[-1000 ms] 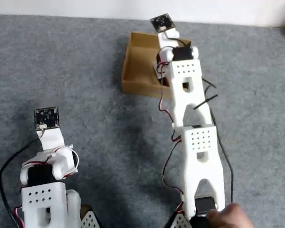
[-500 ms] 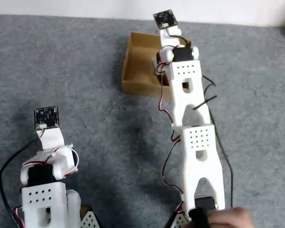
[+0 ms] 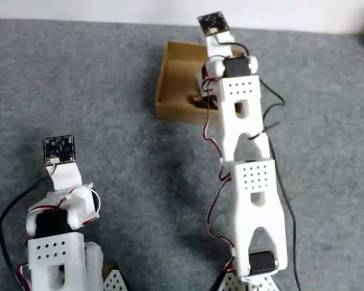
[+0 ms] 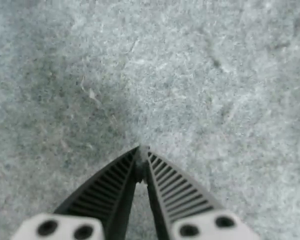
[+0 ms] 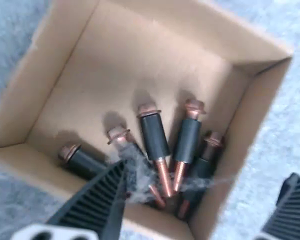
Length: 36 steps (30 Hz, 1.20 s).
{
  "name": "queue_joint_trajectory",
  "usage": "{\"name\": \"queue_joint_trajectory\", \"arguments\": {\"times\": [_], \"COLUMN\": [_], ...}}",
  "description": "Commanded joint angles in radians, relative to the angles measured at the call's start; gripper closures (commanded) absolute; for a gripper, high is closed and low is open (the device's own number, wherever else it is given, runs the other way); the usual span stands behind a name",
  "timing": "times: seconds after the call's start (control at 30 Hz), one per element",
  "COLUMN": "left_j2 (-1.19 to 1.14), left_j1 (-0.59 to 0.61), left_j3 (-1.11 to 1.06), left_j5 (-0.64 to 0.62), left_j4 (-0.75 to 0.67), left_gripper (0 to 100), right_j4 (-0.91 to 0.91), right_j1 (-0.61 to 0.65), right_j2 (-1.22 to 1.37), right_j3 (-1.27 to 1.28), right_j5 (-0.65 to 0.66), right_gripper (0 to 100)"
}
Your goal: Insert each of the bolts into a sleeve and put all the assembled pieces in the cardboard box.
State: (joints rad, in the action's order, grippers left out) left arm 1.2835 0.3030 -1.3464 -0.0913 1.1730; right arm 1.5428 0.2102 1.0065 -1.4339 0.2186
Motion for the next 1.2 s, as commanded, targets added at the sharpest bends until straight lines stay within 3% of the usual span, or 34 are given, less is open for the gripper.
{"name": "queue_joint_trajectory", "arguments": {"times": [0.0, 0.07, 0.23, 0.47, 0.6, 0.83, 1.17], "left_j2": [0.015, 0.016, 0.074, 0.516, 0.521, 0.545, 0.544], "left_j1": [0.015, 0.010, 0.007, 0.007, 0.013, 0.005, -0.114], "left_j3": [0.031, 0.044, 0.044, -0.147, -0.239, -0.275, -0.331], "left_j5": [-0.008, -0.008, -0.008, 0.068, 0.144, 0.149, 0.147], "left_j4": [-0.038, -0.048, -0.063, -0.021, -0.006, 0.002, 0.048], "left_gripper": [99, 99, 99, 99, 99, 99, 99], "right_j4": [0.145, 0.223, 0.225, 0.225, 0.225, 0.216, -0.016], "right_j1": [0.016, 0.030, 0.008, 0.025, 0.028, 0.030, 0.028], "right_j2": [-0.128, -0.156, -0.259, -0.513, -0.737, -1.222, -2.020], "right_j3": [-0.163, -0.226, -0.246, 0.070, 0.318, 0.800, 1.722], "right_j5": [-0.008, -0.006, -0.012, -0.052, -0.100, -0.104, -0.034], "right_gripper": [60.4, 60.4, 60.5, 60.5, 60.5, 60.5, 60.5]}}
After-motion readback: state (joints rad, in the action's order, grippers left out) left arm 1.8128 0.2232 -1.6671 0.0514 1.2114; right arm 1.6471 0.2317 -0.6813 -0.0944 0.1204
